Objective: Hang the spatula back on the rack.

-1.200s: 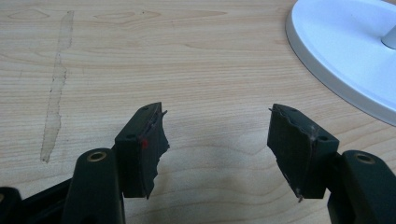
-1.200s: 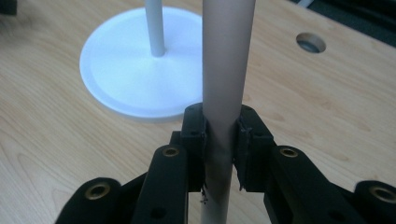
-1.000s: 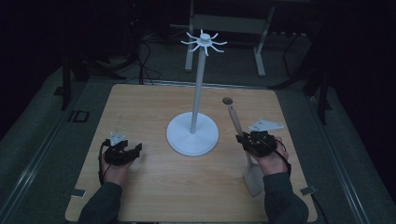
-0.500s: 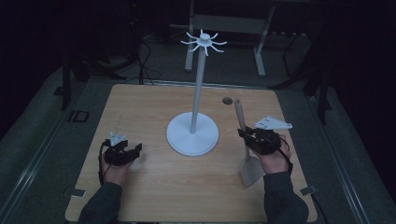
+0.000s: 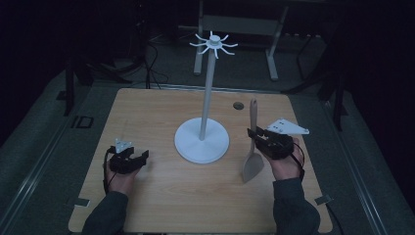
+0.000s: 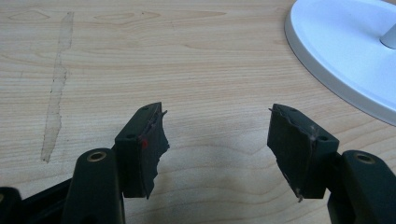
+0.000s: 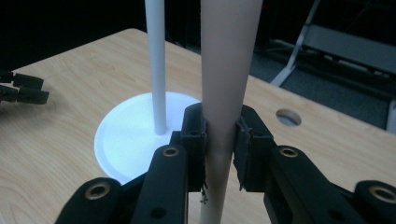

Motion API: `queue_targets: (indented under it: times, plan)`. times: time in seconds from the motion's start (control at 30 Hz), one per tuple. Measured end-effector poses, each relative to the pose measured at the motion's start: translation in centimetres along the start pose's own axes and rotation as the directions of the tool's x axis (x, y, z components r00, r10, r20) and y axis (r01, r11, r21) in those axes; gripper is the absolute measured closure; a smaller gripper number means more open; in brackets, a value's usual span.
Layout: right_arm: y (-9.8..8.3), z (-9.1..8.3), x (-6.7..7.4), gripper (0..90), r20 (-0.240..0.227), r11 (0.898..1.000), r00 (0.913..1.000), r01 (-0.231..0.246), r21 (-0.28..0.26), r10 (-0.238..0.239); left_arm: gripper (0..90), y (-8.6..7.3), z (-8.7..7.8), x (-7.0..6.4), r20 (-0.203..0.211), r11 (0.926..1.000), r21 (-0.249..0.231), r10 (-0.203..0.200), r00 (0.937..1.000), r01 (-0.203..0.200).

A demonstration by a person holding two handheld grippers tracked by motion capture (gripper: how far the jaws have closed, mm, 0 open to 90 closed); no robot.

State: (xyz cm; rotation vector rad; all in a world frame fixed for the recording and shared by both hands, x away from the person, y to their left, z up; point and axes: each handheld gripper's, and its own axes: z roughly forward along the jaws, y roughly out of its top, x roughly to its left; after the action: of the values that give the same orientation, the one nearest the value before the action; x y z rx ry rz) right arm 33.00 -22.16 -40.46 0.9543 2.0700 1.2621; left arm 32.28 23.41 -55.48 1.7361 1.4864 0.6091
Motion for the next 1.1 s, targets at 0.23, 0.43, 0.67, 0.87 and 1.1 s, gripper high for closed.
queue_targets:
  times: [0.23, 0.43, 0.67, 0.87, 1.1]
  plan:
    - [1.1, 0.1, 0.5, 75.6, -0.009, 0.999, 0.9997, 0.022, -0.028, -0.022, 36.7, 0.0, 0.0, 0.0, 0.0, 1.0, -0.002, -0.001, 1.0, 0.001]
    - [1.7, 0.3, 0.8, 75.6, -0.011, 0.999, 0.9996, 0.027, -0.045, -0.028, 36.8, 0.0, 0.0, 0.0, 0.0, 1.0, -0.004, -0.005, 1.0, 0.005]
    - [2.0, 0.3, 1.0, 75.6, -0.014, 0.998, 0.9993, 0.033, -0.049, -0.034, 36.8, 0.0, 0.0, 0.0, 0.001, 1.0, -0.003, -0.005, 1.0, 0.005]
    - [2.1, 0.3, 0.8, 75.6, -0.012, 0.998, 0.9993, 0.034, -0.051, -0.034, 36.7, 0.0, 0.0, 0.0, 0.0, 1.0, -0.001, -0.003, 1.0, 0.003]
    - [2.5, 0.3, 0.8, 75.6, -0.013, 0.998, 0.9994, 0.03, -0.056, -0.031, 36.8, 0.0, 0.0, 0.0, 0.001, 1.0, -0.001, -0.003, 1.0, 0.003]
